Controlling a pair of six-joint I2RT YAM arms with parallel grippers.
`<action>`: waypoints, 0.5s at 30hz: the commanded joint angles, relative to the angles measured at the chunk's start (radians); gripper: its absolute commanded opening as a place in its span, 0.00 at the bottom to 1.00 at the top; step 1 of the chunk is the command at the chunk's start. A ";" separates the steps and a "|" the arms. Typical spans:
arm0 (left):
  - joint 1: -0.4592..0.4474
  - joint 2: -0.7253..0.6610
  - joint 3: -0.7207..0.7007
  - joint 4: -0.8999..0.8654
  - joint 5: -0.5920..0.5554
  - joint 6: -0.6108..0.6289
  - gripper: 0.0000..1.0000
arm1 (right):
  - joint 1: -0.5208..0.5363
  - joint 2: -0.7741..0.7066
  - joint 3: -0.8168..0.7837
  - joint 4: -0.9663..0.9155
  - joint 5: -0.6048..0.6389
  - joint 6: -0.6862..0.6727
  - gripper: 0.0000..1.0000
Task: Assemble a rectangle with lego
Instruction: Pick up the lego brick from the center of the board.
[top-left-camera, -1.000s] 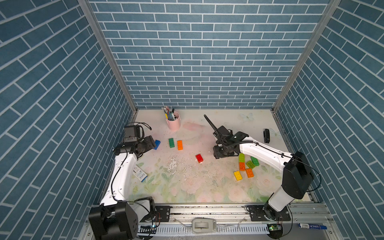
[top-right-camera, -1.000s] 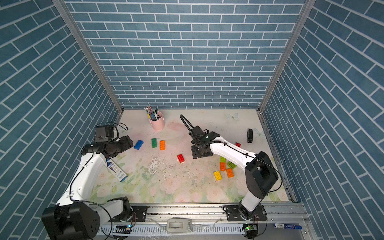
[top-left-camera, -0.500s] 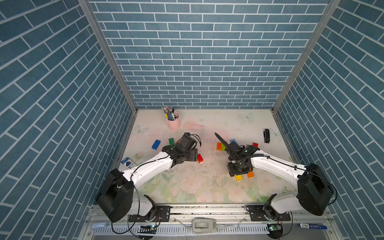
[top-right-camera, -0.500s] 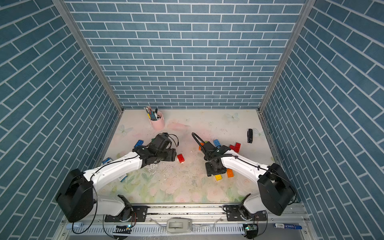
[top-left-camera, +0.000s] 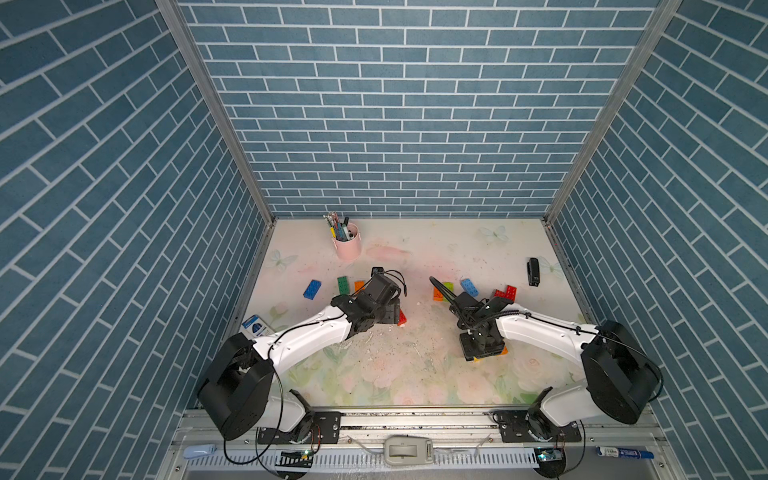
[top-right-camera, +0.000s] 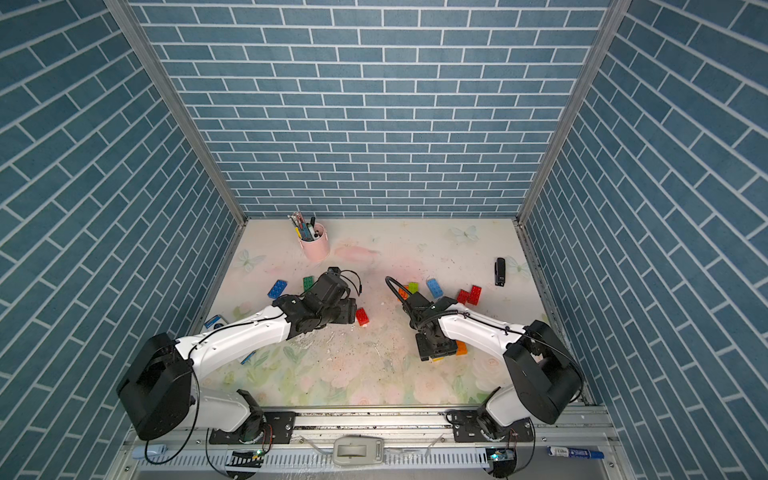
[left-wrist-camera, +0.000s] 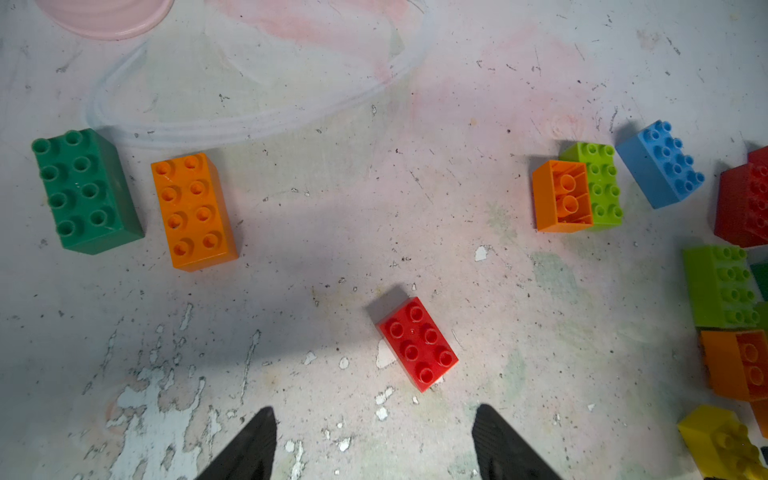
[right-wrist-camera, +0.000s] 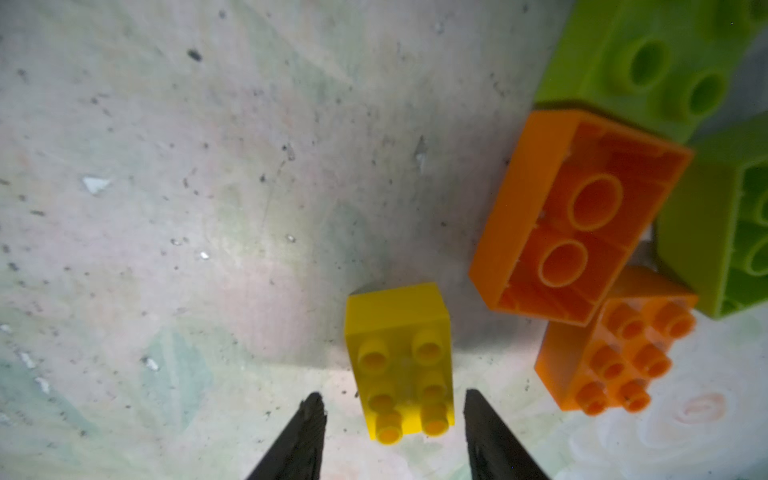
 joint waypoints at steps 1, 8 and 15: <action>0.000 0.006 -0.018 0.015 -0.006 -0.009 0.76 | -0.003 0.033 -0.011 0.031 0.027 0.010 0.51; 0.010 -0.021 -0.019 -0.044 -0.077 -0.001 0.75 | 0.007 0.027 0.030 0.059 0.022 0.022 0.24; 0.204 -0.128 -0.130 -0.148 -0.047 -0.012 0.71 | 0.128 0.127 0.274 0.039 -0.032 0.094 0.19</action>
